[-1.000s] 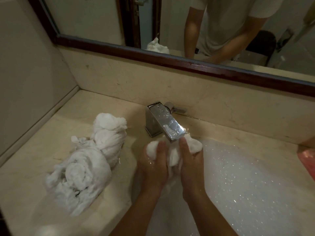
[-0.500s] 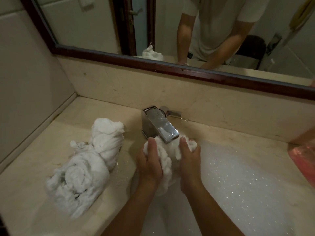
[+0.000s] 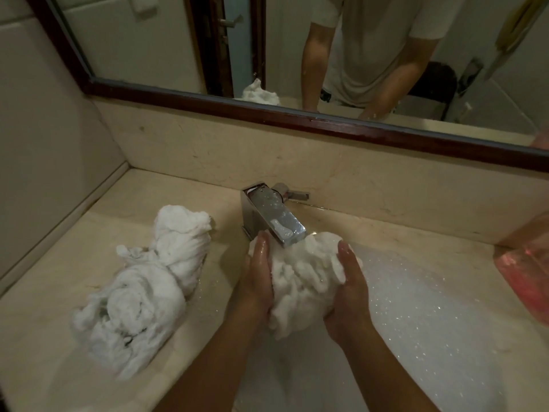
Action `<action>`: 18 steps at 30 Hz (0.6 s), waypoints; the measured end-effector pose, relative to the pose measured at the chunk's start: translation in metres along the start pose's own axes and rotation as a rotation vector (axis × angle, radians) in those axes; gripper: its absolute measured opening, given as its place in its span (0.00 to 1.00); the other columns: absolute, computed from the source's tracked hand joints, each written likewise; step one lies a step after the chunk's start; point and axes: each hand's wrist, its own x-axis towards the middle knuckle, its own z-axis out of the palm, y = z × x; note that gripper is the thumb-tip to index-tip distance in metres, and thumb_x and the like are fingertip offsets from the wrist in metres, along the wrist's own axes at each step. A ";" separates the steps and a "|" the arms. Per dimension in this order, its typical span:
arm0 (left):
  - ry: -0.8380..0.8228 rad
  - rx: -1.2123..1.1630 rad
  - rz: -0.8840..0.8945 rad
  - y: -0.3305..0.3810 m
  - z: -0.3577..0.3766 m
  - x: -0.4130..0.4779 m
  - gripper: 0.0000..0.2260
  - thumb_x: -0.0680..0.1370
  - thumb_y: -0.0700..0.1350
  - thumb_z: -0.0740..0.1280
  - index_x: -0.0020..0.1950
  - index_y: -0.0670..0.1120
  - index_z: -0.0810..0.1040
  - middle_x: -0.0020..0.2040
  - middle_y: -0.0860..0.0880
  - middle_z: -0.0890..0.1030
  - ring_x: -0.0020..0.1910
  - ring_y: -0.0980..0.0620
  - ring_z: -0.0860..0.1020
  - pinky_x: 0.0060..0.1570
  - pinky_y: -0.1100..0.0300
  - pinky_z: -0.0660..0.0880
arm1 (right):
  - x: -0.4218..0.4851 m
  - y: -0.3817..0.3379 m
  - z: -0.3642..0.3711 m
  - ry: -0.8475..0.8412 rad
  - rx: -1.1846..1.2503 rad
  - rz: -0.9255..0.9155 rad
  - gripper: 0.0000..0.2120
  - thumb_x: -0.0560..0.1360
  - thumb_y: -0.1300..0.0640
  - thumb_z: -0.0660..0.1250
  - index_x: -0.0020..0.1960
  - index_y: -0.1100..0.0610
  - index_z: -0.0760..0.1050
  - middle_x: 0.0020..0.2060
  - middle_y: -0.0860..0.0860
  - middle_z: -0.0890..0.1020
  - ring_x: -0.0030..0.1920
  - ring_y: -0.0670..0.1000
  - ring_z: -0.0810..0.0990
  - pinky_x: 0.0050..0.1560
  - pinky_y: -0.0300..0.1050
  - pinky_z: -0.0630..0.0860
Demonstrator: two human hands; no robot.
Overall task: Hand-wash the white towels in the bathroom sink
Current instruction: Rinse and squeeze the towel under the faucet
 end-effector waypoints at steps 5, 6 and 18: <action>-0.007 -0.163 -0.047 0.008 -0.018 0.001 0.31 0.80 0.62 0.68 0.73 0.40 0.76 0.68 0.35 0.80 0.69 0.34 0.77 0.73 0.35 0.70 | 0.003 0.001 0.005 -0.048 -0.039 0.006 0.28 0.73 0.44 0.77 0.67 0.60 0.80 0.58 0.63 0.86 0.58 0.66 0.86 0.61 0.66 0.82; 0.002 -0.151 -0.036 0.007 -0.024 0.004 0.31 0.78 0.64 0.69 0.71 0.41 0.77 0.67 0.36 0.80 0.69 0.35 0.78 0.73 0.35 0.70 | 0.005 0.003 0.009 -0.033 -0.032 -0.003 0.28 0.74 0.45 0.77 0.68 0.59 0.79 0.58 0.63 0.86 0.58 0.66 0.86 0.59 0.66 0.83; -0.022 -0.287 0.101 0.025 -0.063 0.002 0.44 0.66 0.67 0.78 0.69 0.36 0.78 0.66 0.31 0.79 0.70 0.30 0.75 0.75 0.31 0.65 | -0.003 0.017 0.044 -0.344 -0.053 0.161 0.20 0.80 0.47 0.66 0.61 0.60 0.84 0.57 0.62 0.86 0.55 0.60 0.87 0.52 0.54 0.85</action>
